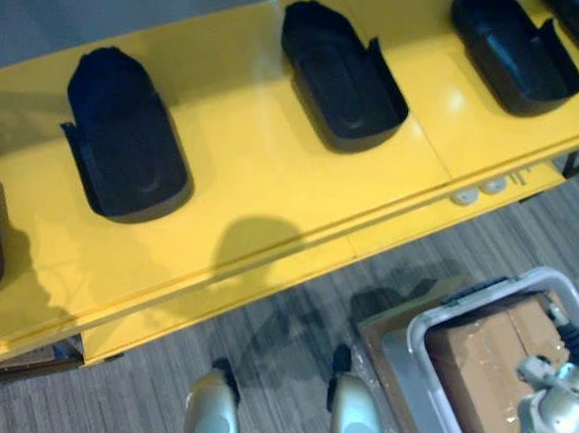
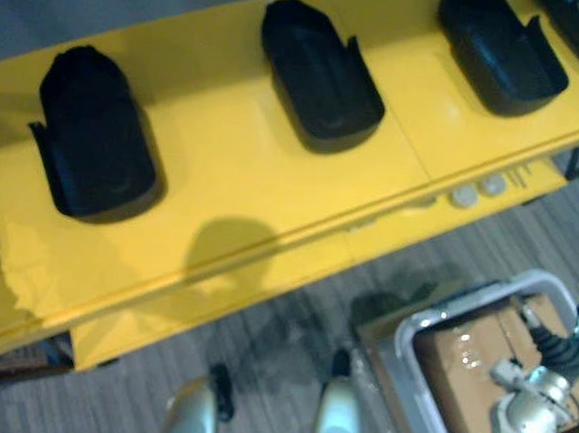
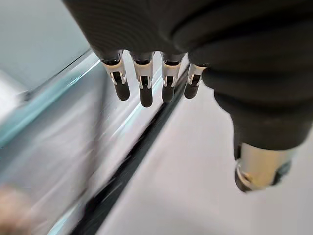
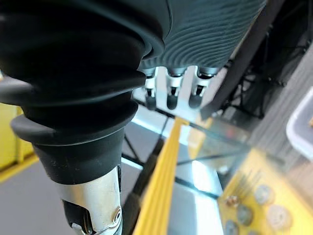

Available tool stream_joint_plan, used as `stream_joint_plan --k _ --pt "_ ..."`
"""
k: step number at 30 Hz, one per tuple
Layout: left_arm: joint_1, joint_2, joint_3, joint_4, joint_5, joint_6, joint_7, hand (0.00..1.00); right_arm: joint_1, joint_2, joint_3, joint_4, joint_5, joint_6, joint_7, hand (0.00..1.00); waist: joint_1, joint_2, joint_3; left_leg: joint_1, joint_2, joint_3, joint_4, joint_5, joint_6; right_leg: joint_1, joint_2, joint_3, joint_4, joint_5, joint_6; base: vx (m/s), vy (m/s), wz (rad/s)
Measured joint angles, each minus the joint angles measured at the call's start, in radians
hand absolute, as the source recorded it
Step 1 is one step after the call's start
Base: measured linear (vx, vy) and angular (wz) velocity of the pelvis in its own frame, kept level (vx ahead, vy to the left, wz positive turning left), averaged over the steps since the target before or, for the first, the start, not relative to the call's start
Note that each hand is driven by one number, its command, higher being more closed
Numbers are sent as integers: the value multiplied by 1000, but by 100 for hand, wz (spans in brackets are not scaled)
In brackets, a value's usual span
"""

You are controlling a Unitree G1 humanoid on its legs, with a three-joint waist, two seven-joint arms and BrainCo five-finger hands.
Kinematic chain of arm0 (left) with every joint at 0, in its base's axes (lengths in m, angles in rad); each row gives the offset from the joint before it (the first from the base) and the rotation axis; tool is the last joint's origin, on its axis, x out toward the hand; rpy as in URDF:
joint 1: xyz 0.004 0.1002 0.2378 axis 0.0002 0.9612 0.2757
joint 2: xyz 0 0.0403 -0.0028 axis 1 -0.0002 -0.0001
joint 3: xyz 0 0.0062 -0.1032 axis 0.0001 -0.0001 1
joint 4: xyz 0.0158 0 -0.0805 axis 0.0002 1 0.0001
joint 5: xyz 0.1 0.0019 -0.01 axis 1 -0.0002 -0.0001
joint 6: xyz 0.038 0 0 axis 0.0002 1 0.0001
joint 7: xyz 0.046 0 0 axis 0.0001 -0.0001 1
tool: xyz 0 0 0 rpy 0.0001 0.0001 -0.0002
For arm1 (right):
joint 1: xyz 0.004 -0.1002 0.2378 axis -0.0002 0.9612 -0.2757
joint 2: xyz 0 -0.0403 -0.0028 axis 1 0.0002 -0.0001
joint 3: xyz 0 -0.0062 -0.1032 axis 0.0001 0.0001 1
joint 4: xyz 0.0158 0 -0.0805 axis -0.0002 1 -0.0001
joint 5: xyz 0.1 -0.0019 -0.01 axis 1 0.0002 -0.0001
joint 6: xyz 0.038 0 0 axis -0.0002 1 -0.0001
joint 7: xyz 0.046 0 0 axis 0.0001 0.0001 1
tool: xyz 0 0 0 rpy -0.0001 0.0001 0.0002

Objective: Walk over and take plastic housings, then place them on the shelf

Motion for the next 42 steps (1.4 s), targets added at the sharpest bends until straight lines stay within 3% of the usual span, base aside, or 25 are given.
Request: stream_joint_plan --k 2,3,5,6,7,9,12,13,15,18,20,22,28,33,42 --pt "-5 7 -8 -21 13 -47 19 0 17 13 45 23 -15 1 1 0 4 24 -79 44 -7 -6 -69 23 -10 45 0 -27 -40 1 -1 185 -41 20" --pt "-5 7 -10 -28 9 -63 19 0 19 14 51 24 -15 1 2 0 5 28 -89 56 -9 -7 -81 28 -12 56 0 -31 -46 1 -1 179 -36 24" --pt "4 6 -14 -149 -68 -157 4 0 18 32 63 40 -15 2 3 0 9 38 -148 92 -13 -21 -140 51 -19 102 2 -62 -79 0 -2 121 -31 28" --pt "16 5 -9 -190 -78 -172 -4 0 13 39 65 45 -15 2 3 0 9 38 -157 96 -14 -25 -153 57 -21 113 2 -73 -86 0 -2 81 -30 28" --pt "72 -11 18 -299 -116 -201 -25 100 7 56 67 46 -16 3 3 0 10 38 -172 114 -15 -29 -178 65 -24 128 4 -84 -98 1 -3 54 -22 19" --pt "209 -94 95 -460 -198 -257 -67 100 11 84 66 36 -31 13 1 0 14 41 -191 137 -20 -33 -217 83 -26 149 3 -101 -107 1 -4 42 -14 19" --pt "521 -448 249 -721 -351 -341 -178 100 69 191 32 -36 -58 36 -5 0 24 40 -221 150 -25 -70 -261 101 -28 187 4 -148 -136 9 -15 39 -14 32" --pt "550 -482 256 -735 -360 -348 -192 100 77 201 26 -43 -60 38 -6 0 26 38 -222 151 -25 -74 -262 102 -28 191 4 -154 -139 10 -15 25 -14 28" --pt "778 -722 280 -839 -391 -378 -298 100 124 264 -17 -93 -75 66 -15 0 55 13 -235 160 -26 -85 -275 107 -30 203 3 -167 -145 10 -16 17 -1 18" --pt "980 -905 273 -922 -426 -390 -421 100 158 304 -42 -127 -74 73 -11 0 68 -14 -250 160 -31 -129 -276 108 -28 238 1 -213 -156 15 -23 7 -5 36" --pt "1054 -969 266 -939 -426 -396 -470 100 165 314 -40 -147 -74 74 1 0 81 -14 -250 159 -29 -139 -277 109 -27 252 1 -218 -157 26 -36 -45 35 25" --pt "1100 -1000 245 -944 -426 -410 -514 100 165 320 -32 -152 -74 76 4 0 93 -14 -249 157 -42 -142 -289 111 -19 253 -5 -220 -159 26 -36 -96 28 12" --pt "1136 -1040 230 -945 -420 -468 -629 100 177 316 -14 -144 -73 97 1 0 84 11 -216 132 -48 -145 -287 128 -20 261 -15 -262 -185 15 -52 -79 -1 13" --pt "1129 -1023 185 -939 -426 -464 -674 100 172 274 6 -130 -73 97 -1 0 64 27 -202 121 -43 -128 -289 148 -22 250 -16 -266 -185 25 -37 -13 -4 2" --pt "1038 -936 111 -756 -493 -409 -673 100 143 195 26 -73 -72 96 7 0 56 7 -190 132 -44 -94 -305 151 -21 220 -18 -240 -171 43 -43 27 17 -8"
